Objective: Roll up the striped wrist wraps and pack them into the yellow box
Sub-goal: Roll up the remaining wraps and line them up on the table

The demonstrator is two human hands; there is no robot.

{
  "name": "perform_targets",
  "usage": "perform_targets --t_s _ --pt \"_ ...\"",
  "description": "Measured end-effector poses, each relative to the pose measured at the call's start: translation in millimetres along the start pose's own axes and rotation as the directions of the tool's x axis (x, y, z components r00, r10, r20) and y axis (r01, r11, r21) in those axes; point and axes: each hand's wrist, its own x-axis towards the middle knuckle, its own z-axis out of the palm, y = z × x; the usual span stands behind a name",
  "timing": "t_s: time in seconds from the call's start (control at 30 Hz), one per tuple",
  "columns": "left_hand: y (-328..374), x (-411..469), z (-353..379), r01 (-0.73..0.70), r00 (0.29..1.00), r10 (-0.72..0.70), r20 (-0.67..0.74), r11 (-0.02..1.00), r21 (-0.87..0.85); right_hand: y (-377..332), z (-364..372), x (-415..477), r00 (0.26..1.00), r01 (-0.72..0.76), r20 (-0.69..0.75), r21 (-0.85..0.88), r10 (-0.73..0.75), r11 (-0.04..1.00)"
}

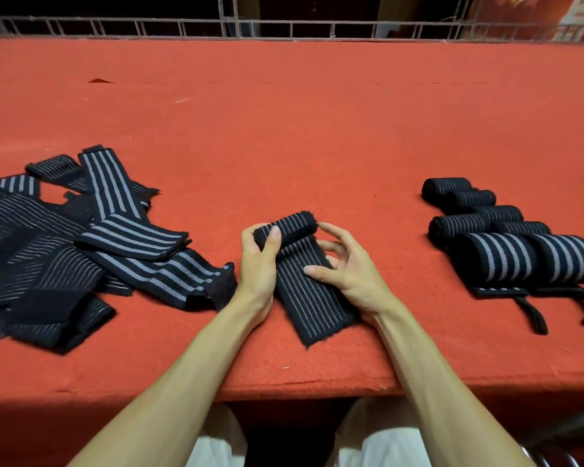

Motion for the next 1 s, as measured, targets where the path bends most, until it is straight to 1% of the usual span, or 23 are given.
perform_targets --t_s 0.07,0.17,0.27,0.3,0.4,0.43,0.5,0.6,0.7,0.77,0.83,0.93,1.0 --pt "-1 -2 0 -0.033 0.999 0.033 -0.01 0.999 0.018 -1 -4 1 0.999 -0.011 0.036 0.018 0.011 1.0" --pt "-3 -3 -1 -0.029 0.999 0.029 -0.041 1.0 -0.002 -1 -6 0 0.994 -0.022 0.104 0.047 0.017 0.999" --pt "-3 -5 -1 -0.043 0.998 0.044 -0.038 0.999 0.012 -2 -4 -5 0.997 -0.069 0.047 0.023 0.068 0.997" --pt "-2 -6 -1 -0.048 0.999 0.049 -0.016 0.998 0.027 -3 -5 -7 0.995 -0.084 0.06 0.012 0.083 0.996" --pt "0 -9 -2 -0.037 0.995 0.033 0.096 0.998 0.044 -5 -14 -15 0.968 -0.162 0.194 0.004 0.158 0.987" --pt "-1 -9 -3 -0.041 0.991 0.035 0.133 0.999 0.037 -8 -16 -16 0.963 -0.193 0.192 -0.006 0.191 0.981" --pt "-1 -9 -6 -0.072 0.979 0.063 0.192 0.997 0.038 -15 -15 -16 0.97 -0.222 0.09 -0.042 0.225 0.974" --pt "1 -11 -5 -0.121 0.95 0.101 0.296 0.991 0.05 -22 -5 -9 0.981 -0.189 -0.065 -0.118 0.182 0.975" --pt "2 -11 -6 -0.146 0.94 0.117 0.32 0.987 0.069 -24 9 2 0.978 -0.168 -0.152 -0.176 0.142 0.97" --pt "2 -12 -6 -0.185 0.937 0.136 0.321 0.974 0.129 -22 14 3 0.972 -0.153 -0.199 -0.123 0.127 0.981" --pt "2 -13 -4 -0.22 0.928 0.137 0.346 0.951 0.216 -15 12 1 0.972 -0.1 -0.216 -0.037 0.09 0.994" --pt "-1 -13 -1 -0.208 0.917 0.07 0.393 0.925 0.32 -8 5 -4 0.982 -0.036 -0.177 0.149 0.062 0.988" --pt "-3 -13 2 -0.187 0.92 0.035 0.391 0.916 0.355 -9 3 -4 0.987 -0.045 -0.142 0.216 0.077 0.975"
